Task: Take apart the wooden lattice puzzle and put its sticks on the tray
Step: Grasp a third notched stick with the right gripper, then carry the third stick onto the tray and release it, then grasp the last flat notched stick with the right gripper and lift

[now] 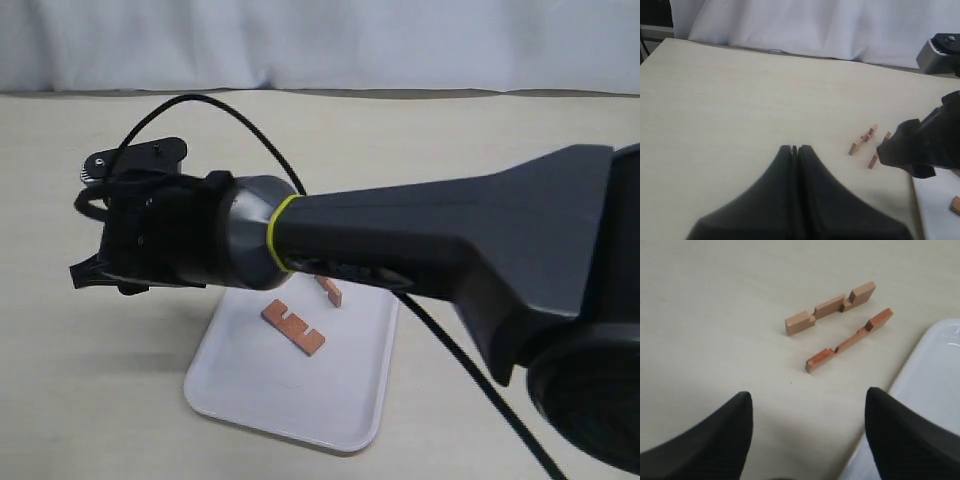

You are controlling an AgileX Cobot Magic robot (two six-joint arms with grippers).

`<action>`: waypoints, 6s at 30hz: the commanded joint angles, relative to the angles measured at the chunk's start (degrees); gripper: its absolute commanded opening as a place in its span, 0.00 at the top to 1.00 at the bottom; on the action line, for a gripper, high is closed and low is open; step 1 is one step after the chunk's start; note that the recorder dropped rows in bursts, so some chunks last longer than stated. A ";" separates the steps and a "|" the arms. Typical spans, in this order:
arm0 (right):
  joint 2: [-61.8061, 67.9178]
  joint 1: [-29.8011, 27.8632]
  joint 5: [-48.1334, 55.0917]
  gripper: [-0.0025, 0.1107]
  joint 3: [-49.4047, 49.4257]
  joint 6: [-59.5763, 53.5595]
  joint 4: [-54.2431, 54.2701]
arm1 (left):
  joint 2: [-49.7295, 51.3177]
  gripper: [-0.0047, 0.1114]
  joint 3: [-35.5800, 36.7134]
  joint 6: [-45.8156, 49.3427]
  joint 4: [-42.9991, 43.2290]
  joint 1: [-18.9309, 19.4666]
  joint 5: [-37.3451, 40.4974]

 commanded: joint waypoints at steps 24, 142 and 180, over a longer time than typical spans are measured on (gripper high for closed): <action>8.66 0.21 -1.45 0.46 -0.68 27.90 -23.02 | -0.06 0.96 0.13 -0.11 0.04 -0.05 -0.55; 18.89 -11.27 4.24 0.46 -31.10 -49.77 29.31 | -0.06 0.96 0.13 -0.11 0.04 -0.05 -0.55; 20.43 -11.27 4.79 0.53 -29.37 -45.42 26.32 | -0.06 0.96 0.13 -0.11 0.04 -0.05 -0.55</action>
